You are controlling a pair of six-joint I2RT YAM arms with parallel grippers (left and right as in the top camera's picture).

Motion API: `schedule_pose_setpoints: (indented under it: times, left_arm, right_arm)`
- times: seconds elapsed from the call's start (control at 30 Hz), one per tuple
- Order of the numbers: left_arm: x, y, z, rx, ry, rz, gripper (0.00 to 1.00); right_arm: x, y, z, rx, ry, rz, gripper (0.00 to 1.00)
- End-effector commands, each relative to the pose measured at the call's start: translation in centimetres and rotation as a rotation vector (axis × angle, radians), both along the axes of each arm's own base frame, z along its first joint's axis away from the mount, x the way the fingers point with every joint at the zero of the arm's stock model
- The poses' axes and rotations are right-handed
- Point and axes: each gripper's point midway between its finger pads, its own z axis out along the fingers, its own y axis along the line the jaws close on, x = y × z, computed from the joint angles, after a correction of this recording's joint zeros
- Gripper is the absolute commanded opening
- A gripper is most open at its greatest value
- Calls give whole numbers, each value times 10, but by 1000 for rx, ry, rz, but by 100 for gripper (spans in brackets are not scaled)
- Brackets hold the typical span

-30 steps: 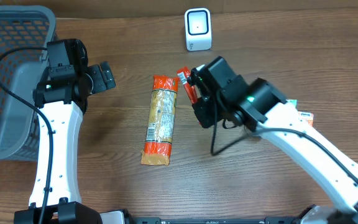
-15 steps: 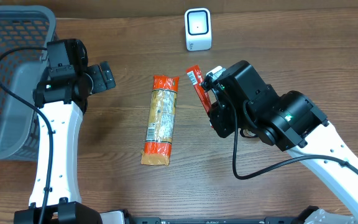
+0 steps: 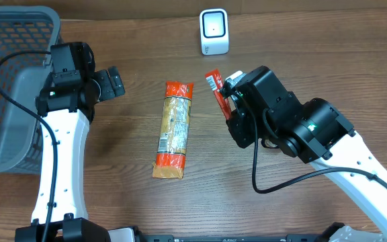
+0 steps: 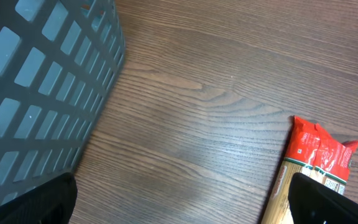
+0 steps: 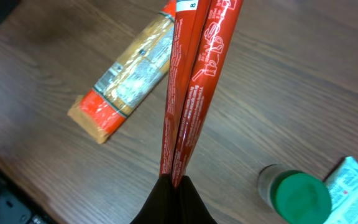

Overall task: Scan the item barcode
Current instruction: 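Lift the thin red packet and pull it right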

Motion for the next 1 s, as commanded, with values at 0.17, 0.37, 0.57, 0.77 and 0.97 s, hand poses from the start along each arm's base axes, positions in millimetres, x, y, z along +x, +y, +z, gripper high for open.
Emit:
schedule_pose_setpoints:
  times: [0.17, 0.37, 0.57, 0.77, 0.97]
  left_arm:
    - [3, 2, 2, 16, -2, -9, 100]
    - [3, 3, 2, 16, -2, -9, 100]
    - [3, 3, 2, 16, -2, -9, 100]
    - [3, 2, 2, 16, -2, -9, 100]
    - [3, 3, 2, 16, -2, -9, 100]
  right_arm:
    - [6, -6, 6, -12, -45, -21, 4]
    - [5, -7, 6, -15, -42, -20, 4]
    - [5, -7, 4, -19, -37, -20, 4]
    - [6, -6, 1, -25, -30, -21, 4]
    - [10, -3, -9, -43, -10, -20, 4]
